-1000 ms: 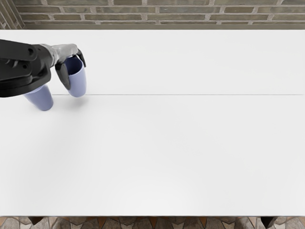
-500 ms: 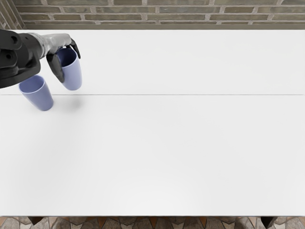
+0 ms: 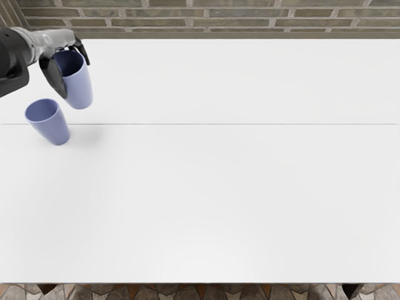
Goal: Pick up cup and place in cup with left hand
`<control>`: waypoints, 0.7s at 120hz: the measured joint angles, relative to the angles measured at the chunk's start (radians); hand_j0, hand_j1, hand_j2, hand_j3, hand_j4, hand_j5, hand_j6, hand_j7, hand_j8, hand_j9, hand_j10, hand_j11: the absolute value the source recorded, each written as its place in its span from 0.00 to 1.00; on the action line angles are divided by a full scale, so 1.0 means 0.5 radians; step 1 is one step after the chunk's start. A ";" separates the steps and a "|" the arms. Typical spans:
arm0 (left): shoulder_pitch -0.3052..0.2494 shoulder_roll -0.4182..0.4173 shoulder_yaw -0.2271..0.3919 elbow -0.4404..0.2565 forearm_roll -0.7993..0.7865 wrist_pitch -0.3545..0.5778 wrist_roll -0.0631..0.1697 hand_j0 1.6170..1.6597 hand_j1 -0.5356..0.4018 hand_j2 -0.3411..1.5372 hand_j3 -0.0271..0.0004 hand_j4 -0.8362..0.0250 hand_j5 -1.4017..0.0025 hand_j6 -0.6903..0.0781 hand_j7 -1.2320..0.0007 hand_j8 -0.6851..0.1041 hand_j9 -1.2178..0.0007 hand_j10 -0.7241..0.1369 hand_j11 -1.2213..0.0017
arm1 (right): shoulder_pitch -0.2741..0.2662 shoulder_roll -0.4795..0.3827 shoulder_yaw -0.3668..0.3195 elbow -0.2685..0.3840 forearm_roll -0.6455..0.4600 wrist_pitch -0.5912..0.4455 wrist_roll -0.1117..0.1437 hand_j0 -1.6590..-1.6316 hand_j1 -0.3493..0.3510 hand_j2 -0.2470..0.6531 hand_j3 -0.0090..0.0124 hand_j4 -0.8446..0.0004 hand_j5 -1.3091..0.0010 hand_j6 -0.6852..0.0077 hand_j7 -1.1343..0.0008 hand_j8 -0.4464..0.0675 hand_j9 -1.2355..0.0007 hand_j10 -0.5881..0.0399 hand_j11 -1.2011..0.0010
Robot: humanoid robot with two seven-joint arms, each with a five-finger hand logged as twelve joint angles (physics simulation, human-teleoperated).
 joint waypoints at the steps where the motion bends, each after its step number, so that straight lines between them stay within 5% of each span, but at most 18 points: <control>1: -0.003 0.001 0.004 -0.002 0.000 0.000 0.000 0.89 0.47 0.22 0.99 0.43 0.57 0.50 0.50 0.47 0.49 0.31 0.49 | 0.000 0.000 0.000 0.000 0.000 0.000 0.000 0.04 0.00 0.27 0.42 1.00 1.00 0.99 1.00 0.87 1.00 0.94 1.00; 84: -0.160 0.145 0.212 -0.059 -0.003 -0.072 -0.003 0.89 0.48 0.22 0.99 0.44 0.57 0.49 0.50 0.46 0.50 0.32 0.50 | 0.000 0.000 0.000 0.000 0.000 0.000 0.000 0.04 0.00 0.27 0.42 1.00 1.00 0.99 1.00 0.87 1.00 0.94 1.00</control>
